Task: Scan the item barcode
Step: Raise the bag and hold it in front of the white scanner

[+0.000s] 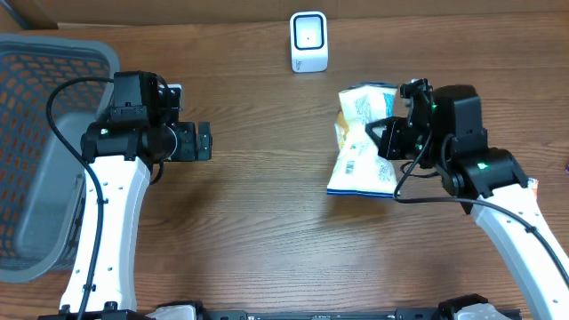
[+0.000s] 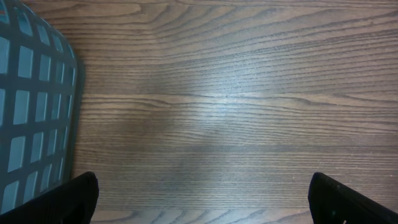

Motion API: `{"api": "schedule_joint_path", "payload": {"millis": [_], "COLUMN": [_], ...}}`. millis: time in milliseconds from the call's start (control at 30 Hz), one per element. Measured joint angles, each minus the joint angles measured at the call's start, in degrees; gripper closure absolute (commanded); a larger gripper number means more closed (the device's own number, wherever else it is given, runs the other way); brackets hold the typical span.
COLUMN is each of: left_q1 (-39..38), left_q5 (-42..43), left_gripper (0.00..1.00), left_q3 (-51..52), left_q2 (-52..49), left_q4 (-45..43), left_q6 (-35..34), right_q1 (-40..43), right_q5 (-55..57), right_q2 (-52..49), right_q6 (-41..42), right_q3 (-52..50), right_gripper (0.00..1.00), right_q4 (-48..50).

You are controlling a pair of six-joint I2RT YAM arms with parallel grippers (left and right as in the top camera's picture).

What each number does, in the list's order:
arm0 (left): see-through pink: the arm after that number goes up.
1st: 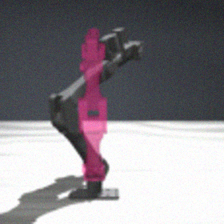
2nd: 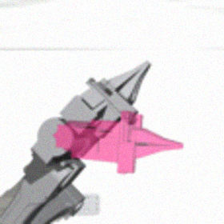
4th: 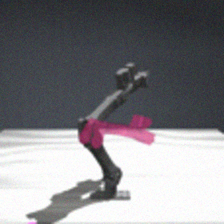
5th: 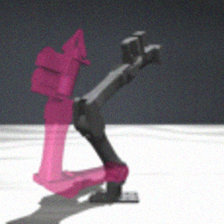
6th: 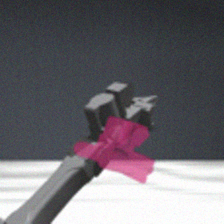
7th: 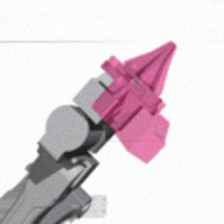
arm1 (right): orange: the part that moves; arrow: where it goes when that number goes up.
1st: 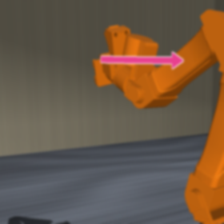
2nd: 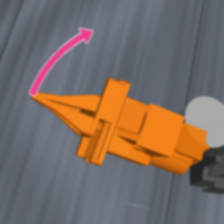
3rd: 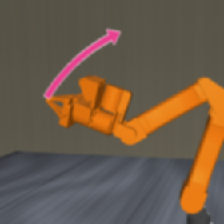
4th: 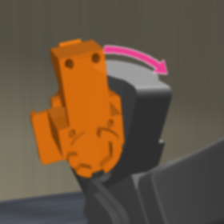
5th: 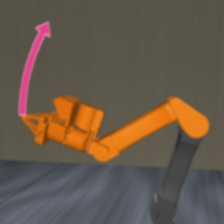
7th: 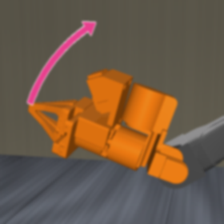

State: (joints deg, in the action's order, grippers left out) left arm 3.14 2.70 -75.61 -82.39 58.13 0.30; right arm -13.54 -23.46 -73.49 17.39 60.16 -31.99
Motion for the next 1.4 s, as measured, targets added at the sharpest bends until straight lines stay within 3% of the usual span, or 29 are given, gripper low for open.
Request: {"api": "schedule_joint_path", "payload": {"millis": [267, 567, 767, 900, 1167, 1400], "left_q1": [0.0, 0.0, 0.0, 0.0, 0.0, 0.0], "left_q5": [0.0, 0.0, 0.0, 0.0, 0.0, 0.0], "left_gripper": [0.0, 0.0, 0.0, 0.0, 0.0, 0.0], "left_q3": [0.0, 0.0, 0.0, 0.0, 0.0, 0.0], "left_q2": [0.0, 0.0, 0.0, 0.0, 0.0, 0.0], "left_q4": [0.0, 0.0, 0.0, 0.0, 0.0, 0.0], "left_q6": [0.0, 0.0, 0.0, 0.0, 0.0, 0.0], "right_q1": [0.0, 0.0, 0.0, -2.3, -10.1, -13.3], "right_q5": [-4.5, -4.1, -3.0, 7.1, 27.7, 42.1], "right_q2": [8.1, 10.5, 10.5, 9.4, -9.9, -30.5], "right_q6": [7.1, 11.4, 12.0, 6.0, -15.3, -43.2], "right_q3": [2.3, 4.0, 4.0, 4.0, 4.0, 3.5], "right_gripper": [0.96, 0.96, 0.96, 0.96, 0.96, 0.96], "right_q4": [4.2, 4.3, 5.1, 6.8, 39.1, 83.8]}}
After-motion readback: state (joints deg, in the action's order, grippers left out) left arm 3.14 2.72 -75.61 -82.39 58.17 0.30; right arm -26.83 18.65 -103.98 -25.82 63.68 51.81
